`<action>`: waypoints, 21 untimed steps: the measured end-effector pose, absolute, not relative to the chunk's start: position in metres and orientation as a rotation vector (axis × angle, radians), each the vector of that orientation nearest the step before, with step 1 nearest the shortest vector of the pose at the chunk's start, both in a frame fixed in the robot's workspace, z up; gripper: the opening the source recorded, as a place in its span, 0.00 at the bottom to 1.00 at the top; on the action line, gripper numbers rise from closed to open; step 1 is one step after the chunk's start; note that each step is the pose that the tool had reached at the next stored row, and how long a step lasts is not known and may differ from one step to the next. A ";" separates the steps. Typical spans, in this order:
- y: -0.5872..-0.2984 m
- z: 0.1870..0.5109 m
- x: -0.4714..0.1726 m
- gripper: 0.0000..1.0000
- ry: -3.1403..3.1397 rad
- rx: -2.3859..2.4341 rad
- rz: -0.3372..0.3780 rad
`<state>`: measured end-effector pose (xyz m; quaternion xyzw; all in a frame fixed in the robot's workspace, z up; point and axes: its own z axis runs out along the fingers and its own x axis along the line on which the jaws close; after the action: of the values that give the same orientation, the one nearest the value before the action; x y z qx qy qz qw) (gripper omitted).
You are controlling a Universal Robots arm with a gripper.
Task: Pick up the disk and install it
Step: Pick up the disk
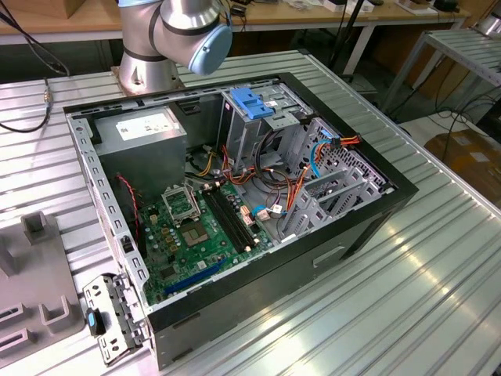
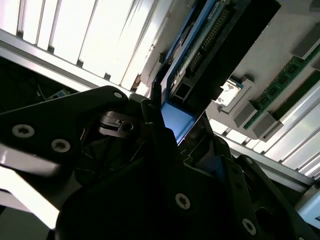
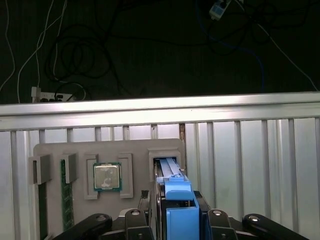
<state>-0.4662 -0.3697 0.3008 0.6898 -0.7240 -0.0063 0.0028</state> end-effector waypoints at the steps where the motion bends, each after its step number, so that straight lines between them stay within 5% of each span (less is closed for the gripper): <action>1: -0.370 0.301 -0.466 0.45 -2.270 2.164 -0.020; 21: -0.370 0.299 -0.466 0.37 -2.269 2.164 -0.019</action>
<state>-0.4657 -0.3697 0.2987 0.6901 -0.7237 -0.0061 0.0030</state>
